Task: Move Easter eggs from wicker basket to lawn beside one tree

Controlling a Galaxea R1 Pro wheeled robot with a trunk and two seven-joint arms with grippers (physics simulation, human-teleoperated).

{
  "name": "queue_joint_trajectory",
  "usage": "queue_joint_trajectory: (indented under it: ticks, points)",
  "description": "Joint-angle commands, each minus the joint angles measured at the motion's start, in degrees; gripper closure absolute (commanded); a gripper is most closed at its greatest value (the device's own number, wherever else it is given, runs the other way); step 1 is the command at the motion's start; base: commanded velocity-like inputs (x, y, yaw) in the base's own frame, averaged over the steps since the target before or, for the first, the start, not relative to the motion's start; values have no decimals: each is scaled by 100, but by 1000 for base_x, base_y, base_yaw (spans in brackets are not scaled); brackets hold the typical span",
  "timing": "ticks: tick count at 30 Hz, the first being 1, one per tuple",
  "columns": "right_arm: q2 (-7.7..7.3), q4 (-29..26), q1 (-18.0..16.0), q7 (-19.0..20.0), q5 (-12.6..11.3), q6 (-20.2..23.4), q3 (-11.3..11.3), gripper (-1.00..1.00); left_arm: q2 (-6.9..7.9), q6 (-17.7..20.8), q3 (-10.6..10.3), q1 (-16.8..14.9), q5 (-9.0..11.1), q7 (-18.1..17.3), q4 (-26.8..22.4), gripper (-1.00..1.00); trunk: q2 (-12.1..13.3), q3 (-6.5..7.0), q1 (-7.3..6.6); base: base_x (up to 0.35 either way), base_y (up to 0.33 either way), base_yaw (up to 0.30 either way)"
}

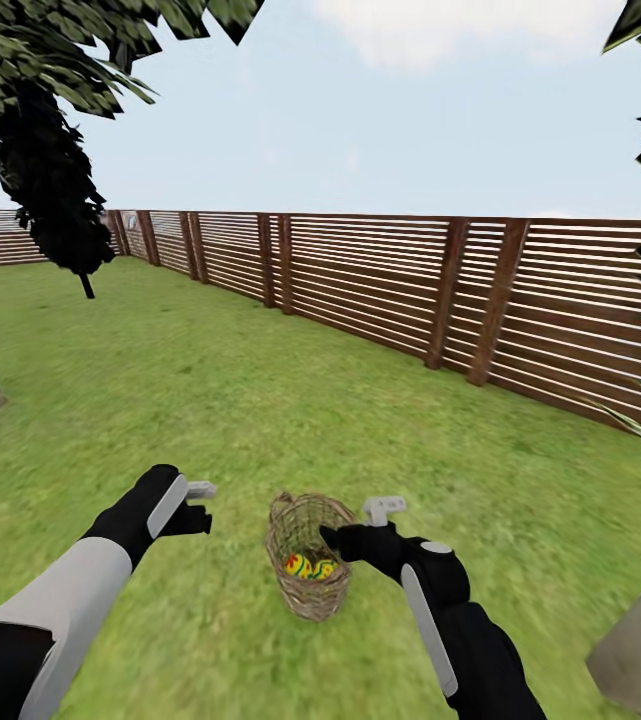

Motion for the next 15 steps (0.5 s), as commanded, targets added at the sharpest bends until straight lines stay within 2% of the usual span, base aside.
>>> queue_joint_trajectory:
  ticks: [1,15]
  points:
    - [1,-6,-5,-16,-48,32,-4,-100,10,14,-42,-4,60,42,-5,-100,-8,-10,4,224,199,-1]
    - [-2,0,-5,-16,-49,32,-26,-100,8,14,-45,-4,61,31,-7,-100,-8,-7,4,223,180,-8]
